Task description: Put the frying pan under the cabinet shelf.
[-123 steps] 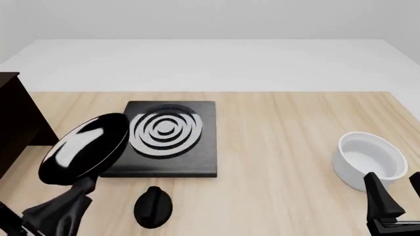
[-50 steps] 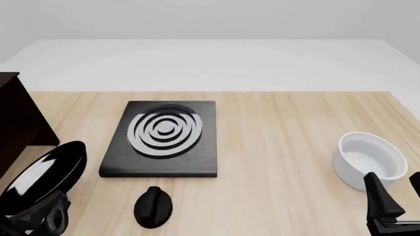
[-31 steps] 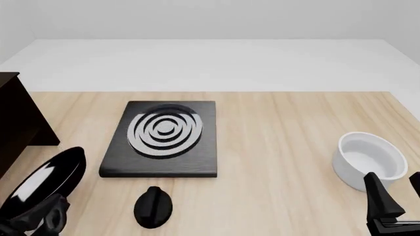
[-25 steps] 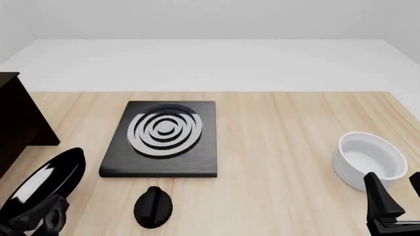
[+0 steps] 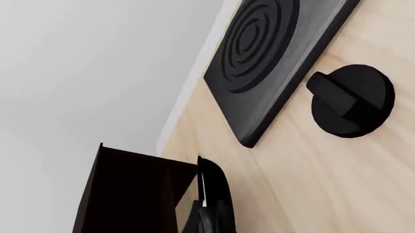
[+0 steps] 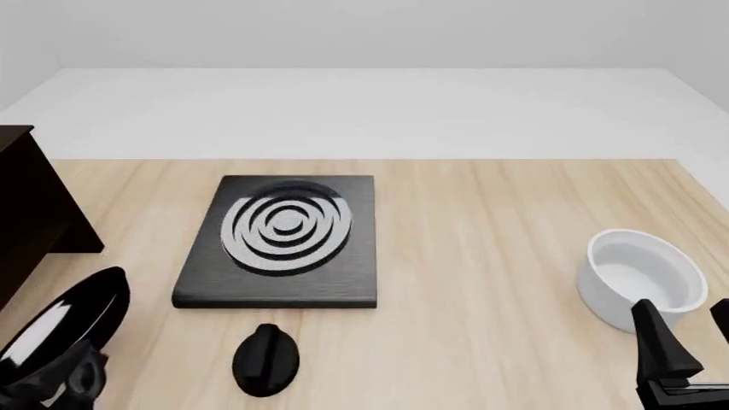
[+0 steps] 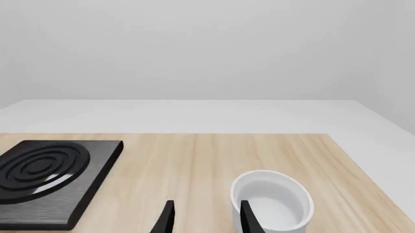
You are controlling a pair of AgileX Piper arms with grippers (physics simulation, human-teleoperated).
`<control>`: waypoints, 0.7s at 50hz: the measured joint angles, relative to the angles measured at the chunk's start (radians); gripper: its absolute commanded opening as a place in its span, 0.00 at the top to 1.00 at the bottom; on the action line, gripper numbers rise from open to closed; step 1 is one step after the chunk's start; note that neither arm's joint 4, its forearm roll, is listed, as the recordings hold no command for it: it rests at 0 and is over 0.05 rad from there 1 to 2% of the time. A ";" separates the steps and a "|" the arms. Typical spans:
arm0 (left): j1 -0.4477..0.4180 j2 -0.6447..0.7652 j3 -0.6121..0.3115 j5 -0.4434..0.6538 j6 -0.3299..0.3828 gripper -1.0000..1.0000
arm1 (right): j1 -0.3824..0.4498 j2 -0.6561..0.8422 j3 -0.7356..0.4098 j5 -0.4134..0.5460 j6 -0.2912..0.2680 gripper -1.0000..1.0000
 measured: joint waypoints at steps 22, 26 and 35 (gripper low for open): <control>0.049 0.000 0.000 -0.010 -0.008 1.00 | 0.000 0.000 0.000 0.000 0.000 0.00; 0.056 0.000 0.000 -0.008 -0.006 1.00 | 0.000 0.000 0.000 0.000 0.000 0.00; 0.071 0.000 0.000 -0.003 0.002 1.00 | 0.000 0.000 0.000 0.000 0.000 0.00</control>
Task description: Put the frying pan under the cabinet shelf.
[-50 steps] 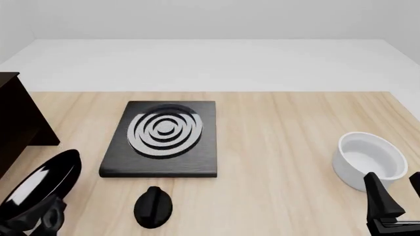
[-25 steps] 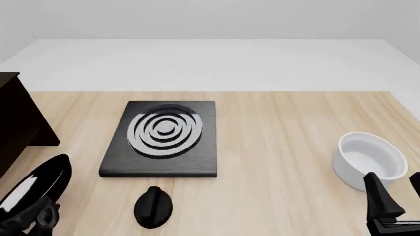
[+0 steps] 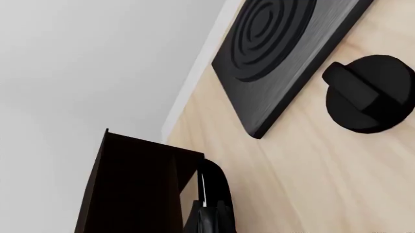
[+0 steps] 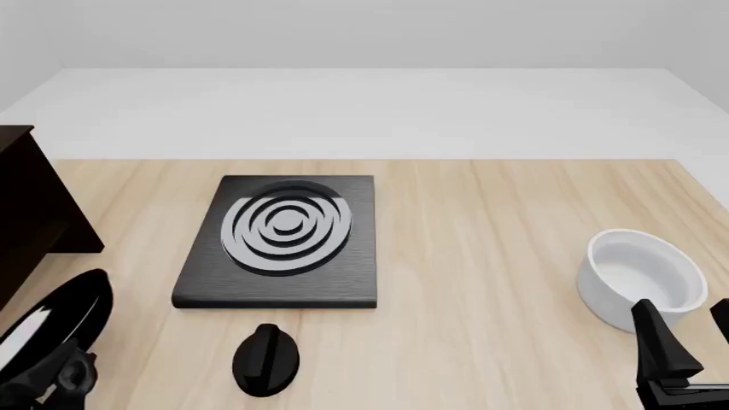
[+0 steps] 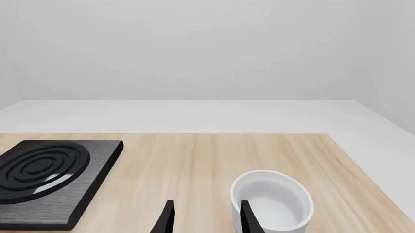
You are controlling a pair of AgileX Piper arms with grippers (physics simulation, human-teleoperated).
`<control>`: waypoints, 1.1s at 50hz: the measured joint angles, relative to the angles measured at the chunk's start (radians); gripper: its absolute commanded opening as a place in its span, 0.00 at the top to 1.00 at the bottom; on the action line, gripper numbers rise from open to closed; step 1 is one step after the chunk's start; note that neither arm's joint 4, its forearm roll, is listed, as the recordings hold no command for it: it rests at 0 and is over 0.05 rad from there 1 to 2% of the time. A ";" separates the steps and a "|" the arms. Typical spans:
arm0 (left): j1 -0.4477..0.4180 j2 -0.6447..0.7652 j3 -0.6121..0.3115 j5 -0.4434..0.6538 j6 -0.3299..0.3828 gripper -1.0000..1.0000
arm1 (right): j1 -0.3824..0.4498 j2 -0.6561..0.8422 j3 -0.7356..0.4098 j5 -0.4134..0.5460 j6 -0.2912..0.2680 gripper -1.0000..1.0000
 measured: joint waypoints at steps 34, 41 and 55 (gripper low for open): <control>0.092 0.259 -0.002 -0.257 0.083 1.00 | 0.000 0.000 0.000 0.000 0.000 0.00; 0.101 0.429 -0.001 -0.414 0.085 1.00 | 0.000 0.000 0.000 0.000 0.000 0.00; 0.169 0.742 -0.002 -0.691 0.114 1.00 | 0.000 0.000 0.000 0.000 0.000 0.00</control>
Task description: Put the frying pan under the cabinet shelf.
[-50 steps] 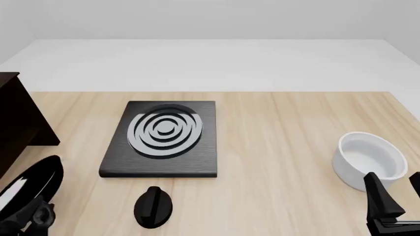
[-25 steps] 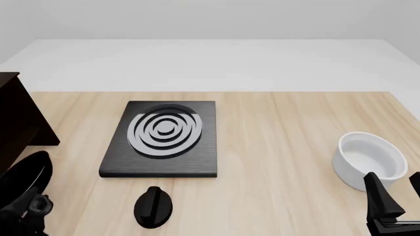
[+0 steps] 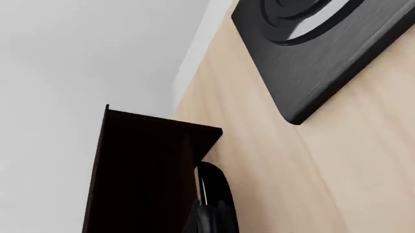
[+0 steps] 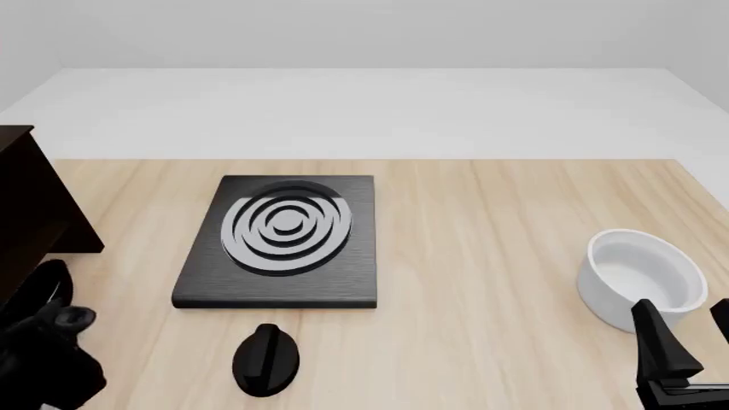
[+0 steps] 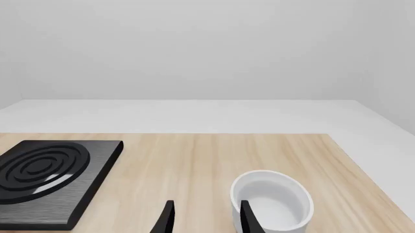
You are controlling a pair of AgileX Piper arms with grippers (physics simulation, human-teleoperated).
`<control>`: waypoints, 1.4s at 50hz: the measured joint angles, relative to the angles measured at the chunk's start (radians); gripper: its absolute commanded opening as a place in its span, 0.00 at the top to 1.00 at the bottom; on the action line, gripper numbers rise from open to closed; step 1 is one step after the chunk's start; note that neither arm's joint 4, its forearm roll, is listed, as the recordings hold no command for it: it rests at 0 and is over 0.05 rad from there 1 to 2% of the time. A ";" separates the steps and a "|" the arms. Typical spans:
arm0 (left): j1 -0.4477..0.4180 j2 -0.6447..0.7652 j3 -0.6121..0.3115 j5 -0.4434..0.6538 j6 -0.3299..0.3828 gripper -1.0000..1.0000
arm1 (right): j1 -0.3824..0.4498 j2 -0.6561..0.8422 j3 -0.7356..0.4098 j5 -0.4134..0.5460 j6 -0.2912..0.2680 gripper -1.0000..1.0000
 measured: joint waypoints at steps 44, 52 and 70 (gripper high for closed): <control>0.183 0.940 -0.005 -0.816 0.194 0.00 | 0.000 0.000 0.000 0.000 0.000 0.00; 0.224 0.956 0.001 -0.833 0.215 0.00 | 0.000 0.000 0.000 0.000 0.000 0.00; 0.237 0.739 0.002 -0.557 0.235 0.00 | 0.000 0.000 0.000 0.000 0.000 0.00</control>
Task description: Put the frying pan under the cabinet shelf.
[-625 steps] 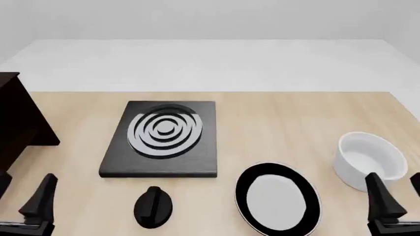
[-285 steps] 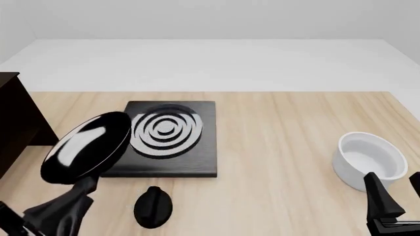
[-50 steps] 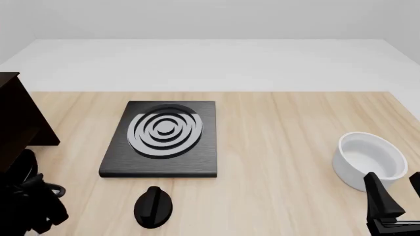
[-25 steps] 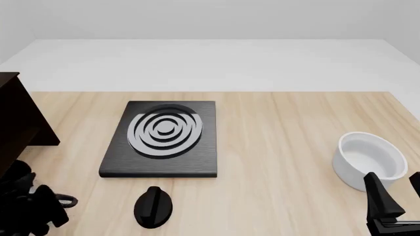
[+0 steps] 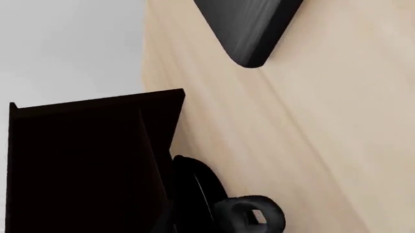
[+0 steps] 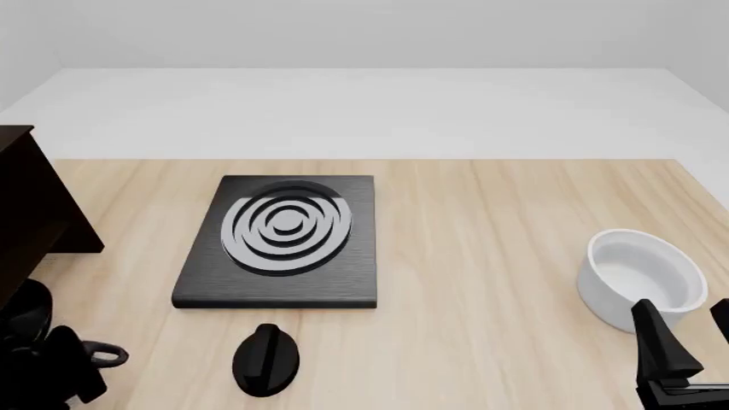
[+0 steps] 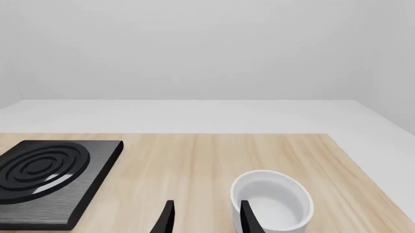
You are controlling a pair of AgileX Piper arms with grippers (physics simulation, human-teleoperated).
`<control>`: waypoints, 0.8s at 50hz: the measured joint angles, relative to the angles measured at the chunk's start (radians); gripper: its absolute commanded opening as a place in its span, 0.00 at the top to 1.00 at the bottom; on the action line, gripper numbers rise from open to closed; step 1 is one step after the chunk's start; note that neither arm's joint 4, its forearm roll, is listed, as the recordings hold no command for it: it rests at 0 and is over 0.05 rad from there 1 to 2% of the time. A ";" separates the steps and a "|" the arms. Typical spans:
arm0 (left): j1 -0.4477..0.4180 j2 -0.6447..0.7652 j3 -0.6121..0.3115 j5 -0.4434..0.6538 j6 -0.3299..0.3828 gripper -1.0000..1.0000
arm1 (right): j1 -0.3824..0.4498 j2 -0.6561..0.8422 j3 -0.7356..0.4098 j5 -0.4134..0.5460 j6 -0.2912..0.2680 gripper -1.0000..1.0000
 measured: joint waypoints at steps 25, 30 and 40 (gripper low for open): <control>-0.026 -0.726 0.000 0.882 0.067 0.00 | 0.000 0.000 0.000 0.000 0.000 0.00; -0.033 -0.883 0.000 1.066 0.078 0.00 | 0.000 0.000 0.000 0.000 0.000 0.00; -0.066 -1.138 0.000 1.360 0.080 0.00 | 0.000 0.000 0.000 0.000 0.000 0.00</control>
